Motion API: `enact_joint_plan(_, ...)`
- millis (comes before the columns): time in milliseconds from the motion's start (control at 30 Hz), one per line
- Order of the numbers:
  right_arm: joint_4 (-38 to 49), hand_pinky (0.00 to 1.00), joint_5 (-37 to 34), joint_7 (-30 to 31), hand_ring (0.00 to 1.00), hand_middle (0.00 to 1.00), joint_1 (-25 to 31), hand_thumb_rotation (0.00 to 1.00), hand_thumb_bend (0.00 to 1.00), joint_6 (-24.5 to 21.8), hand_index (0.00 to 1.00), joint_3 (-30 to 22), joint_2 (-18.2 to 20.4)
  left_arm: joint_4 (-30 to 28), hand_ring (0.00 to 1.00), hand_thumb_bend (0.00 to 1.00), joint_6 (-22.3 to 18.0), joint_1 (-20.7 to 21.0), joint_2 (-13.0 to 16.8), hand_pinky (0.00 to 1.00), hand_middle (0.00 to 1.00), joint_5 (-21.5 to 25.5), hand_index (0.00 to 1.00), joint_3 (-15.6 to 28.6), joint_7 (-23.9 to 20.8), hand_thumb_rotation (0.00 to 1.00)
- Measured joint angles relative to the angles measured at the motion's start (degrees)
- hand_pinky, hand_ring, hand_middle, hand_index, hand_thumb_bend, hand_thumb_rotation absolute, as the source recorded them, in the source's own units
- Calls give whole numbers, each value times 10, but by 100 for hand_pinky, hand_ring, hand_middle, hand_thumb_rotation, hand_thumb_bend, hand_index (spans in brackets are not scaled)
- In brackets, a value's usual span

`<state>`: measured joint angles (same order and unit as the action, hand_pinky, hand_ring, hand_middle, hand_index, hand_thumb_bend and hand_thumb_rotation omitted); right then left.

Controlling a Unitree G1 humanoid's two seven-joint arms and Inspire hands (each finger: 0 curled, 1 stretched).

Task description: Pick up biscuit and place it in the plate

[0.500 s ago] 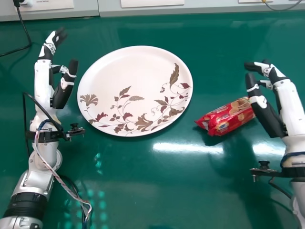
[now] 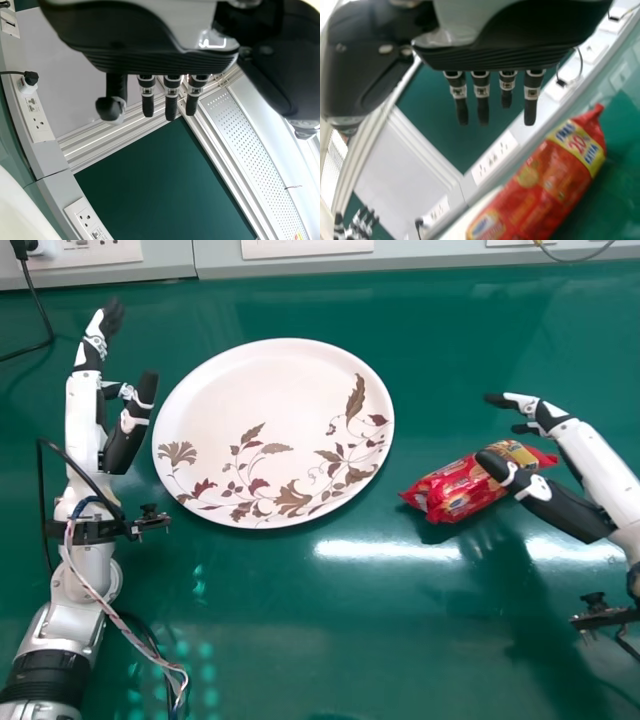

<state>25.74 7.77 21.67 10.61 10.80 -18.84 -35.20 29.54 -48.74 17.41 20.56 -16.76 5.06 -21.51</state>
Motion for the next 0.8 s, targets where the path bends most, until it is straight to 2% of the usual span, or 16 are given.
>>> enact_joint_plan(200, -12, 90, -16, 69, 98, 100, -16, 34, 100, -12, 100, 1, -60, -2, 100, 98, -6, -2, 2, 0, 100, 2, 100, 3, 11, 95)
enact_joint_plan(400, -38, 90, -2, 120, 100, 100, -61, 36, 100, -15, 100, 19, -121, -21, 100, 100, 2, -10, 3, 0, 100, 4, 100, 7, 17, 97)
enact_joint_plan(667, -61, 89, 22, 157, 100, 99, -105, 39, 100, -7, 99, 41, -173, -26, 100, 100, 5, -12, 3, 0, 100, 4, 100, 10, 18, 97)
enact_joint_plan(800, -69, 89, 32, 159, 99, 97, -121, 42, 100, 18, 98, 47, -187, -26, 100, 100, 5, -12, 2, 0, 100, 4, 100, 11, 18, 96)
